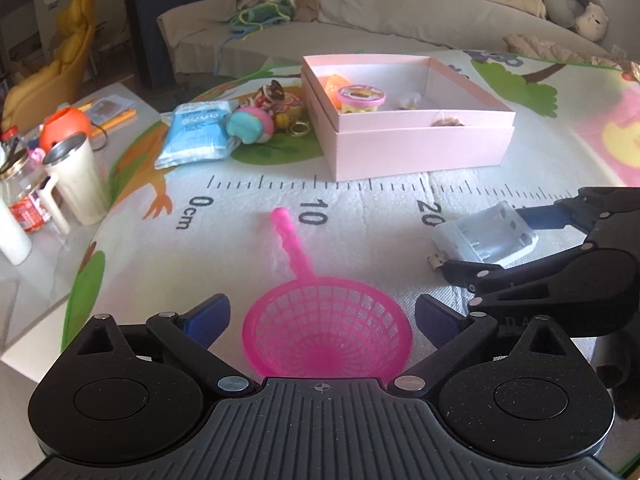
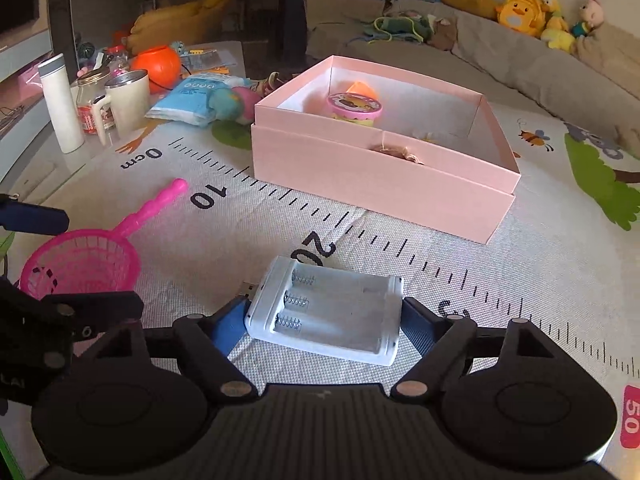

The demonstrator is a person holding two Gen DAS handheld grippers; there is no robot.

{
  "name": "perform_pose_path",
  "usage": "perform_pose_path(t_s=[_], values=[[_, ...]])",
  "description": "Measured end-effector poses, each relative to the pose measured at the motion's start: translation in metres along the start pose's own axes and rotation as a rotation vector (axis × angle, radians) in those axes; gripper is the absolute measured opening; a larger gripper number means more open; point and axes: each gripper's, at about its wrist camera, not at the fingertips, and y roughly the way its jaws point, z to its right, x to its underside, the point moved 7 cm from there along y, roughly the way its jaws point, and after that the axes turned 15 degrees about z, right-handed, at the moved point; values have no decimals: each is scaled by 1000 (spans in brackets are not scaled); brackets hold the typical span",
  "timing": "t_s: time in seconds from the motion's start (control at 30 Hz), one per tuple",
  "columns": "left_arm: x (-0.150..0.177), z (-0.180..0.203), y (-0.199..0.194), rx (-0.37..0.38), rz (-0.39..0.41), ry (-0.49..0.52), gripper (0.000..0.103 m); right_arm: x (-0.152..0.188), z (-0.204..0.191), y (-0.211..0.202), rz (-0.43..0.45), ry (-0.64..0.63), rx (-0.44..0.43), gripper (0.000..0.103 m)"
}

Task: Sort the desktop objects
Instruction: 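Grasp the white battery holder with the right gripper, then carry the battery holder over the pink box and release it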

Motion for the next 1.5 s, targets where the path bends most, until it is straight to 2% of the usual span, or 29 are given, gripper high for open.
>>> perform_pose_path(t_s=[0.1,0.17,0.47,0.57,0.63,0.67,0.7,0.73,0.8,0.9,1.03,1.07,1.13,1.2,1.27,1.33,1.4,1.5], values=[[3,1,-2,-15,13,36,99,4,5,-6,4,-12,3,82],[6,-1,-1,-22,4,32,88,6,7,-10,8,-10,-1,82],[11,-10,-23,-44,44,38,86,12,9,-24,7,1,-39,82],[1,-8,-42,-37,94,49,86,6,11,-40,26,-5,-62,79],[-20,-4,-56,-26,169,64,85,-9,17,-57,76,-8,-72,79],[-35,-1,-61,-27,213,78,58,-21,22,-65,106,-9,-70,79],[-51,2,-64,-23,251,90,46,-34,29,-74,143,-11,-63,79],[-66,5,-64,-18,283,95,43,-50,36,-82,183,-19,-51,79],[-97,15,-57,-8,341,120,46,-84,54,-95,262,-45,-10,79],[-126,27,-34,-6,388,143,43,-131,86,-103,347,-51,62,79],[-141,28,-14,35,383,52,45,-166,116,-92,365,-1,76,79],[-140,24,-14,40,382,32,54,-169,119,-87,363,7,73,79],[-130,16,-16,24,360,13,64,-172,121,-67,341,25,60,79],[-114,10,-18,20,312,18,70,-168,121,-43,300,57,43,79],[-95,3,-21,20,261,1,82,-162,118,-17,250,92,24,78],[-75,-4,-24,21,214,-21,89,-156,116,7,204,115,16,79],[-55,-15,-29,7,180,-41,96,-150,112,28,157,138,-9,80],[-31,-25,-31,1,121,-64,97,-145,114,42,116,191,4,84]])
